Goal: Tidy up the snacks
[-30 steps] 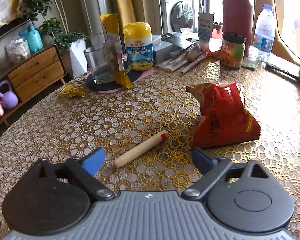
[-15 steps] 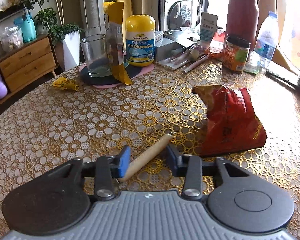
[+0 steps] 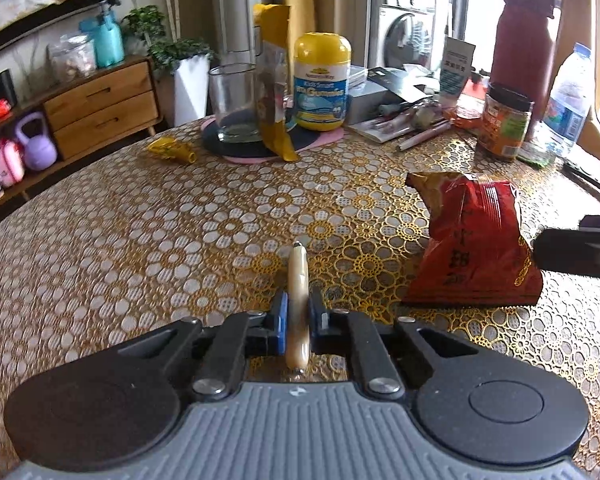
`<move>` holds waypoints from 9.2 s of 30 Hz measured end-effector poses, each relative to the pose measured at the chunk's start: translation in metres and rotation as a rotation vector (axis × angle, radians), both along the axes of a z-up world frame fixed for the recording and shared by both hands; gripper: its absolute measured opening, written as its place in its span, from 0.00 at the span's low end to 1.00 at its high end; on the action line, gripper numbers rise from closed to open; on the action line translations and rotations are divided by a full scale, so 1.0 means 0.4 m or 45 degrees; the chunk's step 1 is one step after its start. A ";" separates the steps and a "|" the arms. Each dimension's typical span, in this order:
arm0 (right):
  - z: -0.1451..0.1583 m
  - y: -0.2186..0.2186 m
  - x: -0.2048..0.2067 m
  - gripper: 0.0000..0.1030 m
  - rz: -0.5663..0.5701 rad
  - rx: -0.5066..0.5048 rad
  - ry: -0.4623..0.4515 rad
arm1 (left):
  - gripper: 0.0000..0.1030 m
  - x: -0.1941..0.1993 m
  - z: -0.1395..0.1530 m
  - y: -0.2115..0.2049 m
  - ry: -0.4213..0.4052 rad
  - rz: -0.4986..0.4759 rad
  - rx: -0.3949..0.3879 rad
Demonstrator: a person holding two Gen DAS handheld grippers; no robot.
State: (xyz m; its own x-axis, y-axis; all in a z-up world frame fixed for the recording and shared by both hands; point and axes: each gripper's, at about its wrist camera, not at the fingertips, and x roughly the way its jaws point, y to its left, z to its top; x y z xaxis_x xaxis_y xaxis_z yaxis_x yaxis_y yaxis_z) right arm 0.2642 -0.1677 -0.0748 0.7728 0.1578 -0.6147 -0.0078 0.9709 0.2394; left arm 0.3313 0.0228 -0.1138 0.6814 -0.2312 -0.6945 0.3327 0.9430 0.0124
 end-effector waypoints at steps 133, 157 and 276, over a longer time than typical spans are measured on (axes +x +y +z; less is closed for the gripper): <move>0.274 0.255 -0.528 0.58 0.658 -0.060 -0.356 | 0.09 -0.865 0.302 0.237 -0.364 0.552 -0.177; 0.308 0.683 -0.452 0.58 1.036 -0.075 -0.328 | 0.09 -0.839 0.261 0.570 -0.199 0.866 -0.112; 0.274 0.382 -0.621 1.00 0.784 0.073 -0.265 | 1.00 -1.047 0.340 0.370 -0.287 1.005 0.014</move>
State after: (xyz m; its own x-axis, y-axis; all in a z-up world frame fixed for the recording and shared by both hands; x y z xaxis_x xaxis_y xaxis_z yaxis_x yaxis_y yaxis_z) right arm 0.0156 -0.0148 0.0346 0.6326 0.6376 -0.4396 -0.6101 0.7599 0.2242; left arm -0.0875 0.1706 0.0223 0.7642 0.3806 -0.5207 -0.4400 0.8979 0.0105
